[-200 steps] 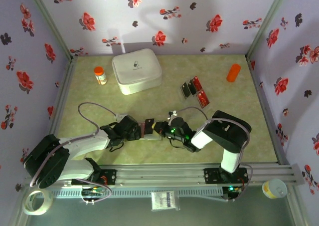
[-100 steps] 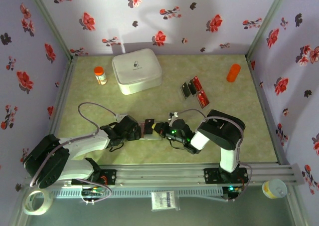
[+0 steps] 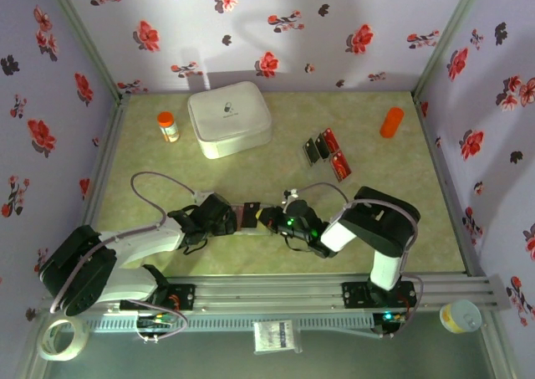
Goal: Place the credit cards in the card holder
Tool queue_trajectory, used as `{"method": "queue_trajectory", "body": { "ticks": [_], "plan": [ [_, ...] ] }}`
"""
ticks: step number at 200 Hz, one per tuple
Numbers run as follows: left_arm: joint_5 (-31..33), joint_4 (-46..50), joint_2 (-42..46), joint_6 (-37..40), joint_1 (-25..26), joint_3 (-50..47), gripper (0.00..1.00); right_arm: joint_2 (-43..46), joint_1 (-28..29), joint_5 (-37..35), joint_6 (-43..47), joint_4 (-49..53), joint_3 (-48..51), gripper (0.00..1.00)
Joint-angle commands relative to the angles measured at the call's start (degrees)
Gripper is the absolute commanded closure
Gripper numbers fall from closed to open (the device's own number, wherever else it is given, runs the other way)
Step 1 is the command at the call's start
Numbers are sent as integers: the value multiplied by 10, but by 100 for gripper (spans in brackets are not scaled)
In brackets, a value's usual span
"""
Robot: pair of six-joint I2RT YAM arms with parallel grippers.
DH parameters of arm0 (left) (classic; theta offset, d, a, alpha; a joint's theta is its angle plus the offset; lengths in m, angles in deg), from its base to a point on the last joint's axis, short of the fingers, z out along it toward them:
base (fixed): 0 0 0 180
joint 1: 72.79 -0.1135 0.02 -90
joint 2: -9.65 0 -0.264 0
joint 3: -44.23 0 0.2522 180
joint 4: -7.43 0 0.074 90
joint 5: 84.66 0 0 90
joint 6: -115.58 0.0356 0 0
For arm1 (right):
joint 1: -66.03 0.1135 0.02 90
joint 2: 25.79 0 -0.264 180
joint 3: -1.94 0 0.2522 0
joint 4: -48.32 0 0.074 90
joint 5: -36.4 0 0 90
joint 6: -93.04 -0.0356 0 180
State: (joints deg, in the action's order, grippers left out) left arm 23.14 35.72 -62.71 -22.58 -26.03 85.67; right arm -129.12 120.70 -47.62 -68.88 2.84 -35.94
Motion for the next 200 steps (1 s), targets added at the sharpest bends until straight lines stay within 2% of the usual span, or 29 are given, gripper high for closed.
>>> {"method": "queue_trajectory", "body": {
  "ticks": [1,89,200],
  "plan": [
    [-5,15,-2,-13,3,-12,0,13,9,-20,20,90,-6,100],
    [-5,15,0,-13,2,-12,0,30,26,-43,19,140,-12,100],
    [-4,14,-2,-12,3,-11,0,39,37,-42,21,147,-19,100]
  ]
}}
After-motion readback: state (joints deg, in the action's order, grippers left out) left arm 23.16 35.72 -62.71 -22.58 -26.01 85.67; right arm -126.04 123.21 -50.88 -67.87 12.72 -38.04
